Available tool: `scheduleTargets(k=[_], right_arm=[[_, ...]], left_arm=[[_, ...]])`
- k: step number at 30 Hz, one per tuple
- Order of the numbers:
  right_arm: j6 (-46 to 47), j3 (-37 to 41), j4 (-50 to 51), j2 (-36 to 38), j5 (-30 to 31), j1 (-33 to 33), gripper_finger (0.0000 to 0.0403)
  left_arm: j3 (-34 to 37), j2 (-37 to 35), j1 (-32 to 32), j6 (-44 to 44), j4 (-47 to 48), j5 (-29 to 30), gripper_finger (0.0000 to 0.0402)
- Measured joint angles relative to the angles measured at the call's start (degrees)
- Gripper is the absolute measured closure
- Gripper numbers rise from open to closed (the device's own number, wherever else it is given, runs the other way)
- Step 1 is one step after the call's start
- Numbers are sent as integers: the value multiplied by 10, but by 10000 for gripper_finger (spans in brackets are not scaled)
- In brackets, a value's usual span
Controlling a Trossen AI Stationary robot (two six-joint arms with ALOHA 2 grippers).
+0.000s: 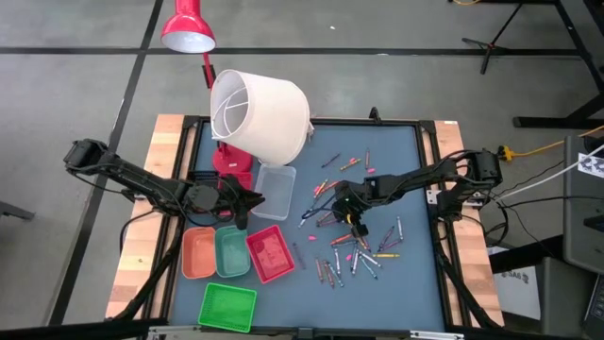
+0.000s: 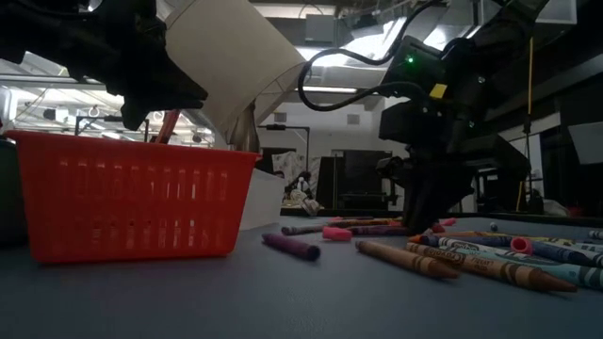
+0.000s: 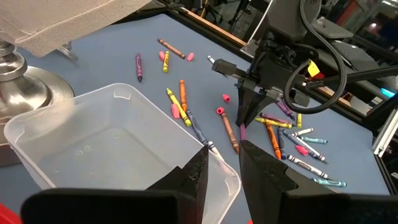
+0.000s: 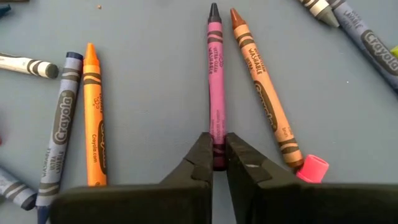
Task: Sort crayons
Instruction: Put the violet crayon into the black bin
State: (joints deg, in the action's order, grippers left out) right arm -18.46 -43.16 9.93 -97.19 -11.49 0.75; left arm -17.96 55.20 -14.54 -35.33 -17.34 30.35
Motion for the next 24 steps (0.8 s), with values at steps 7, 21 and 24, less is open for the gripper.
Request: scheduleTargets(k=[7,21,24], right_arm=[[0,2,-8,20,3,0,384],[-15,-1,-91,58,66,0,382],[-15,-17,-103,58,66,0,382]], left_arm=[[0,0,0,0,-4,0,325],[0,119,-2,143,-231,-53,325],[0,151,-2,171,-279,-63,325]])
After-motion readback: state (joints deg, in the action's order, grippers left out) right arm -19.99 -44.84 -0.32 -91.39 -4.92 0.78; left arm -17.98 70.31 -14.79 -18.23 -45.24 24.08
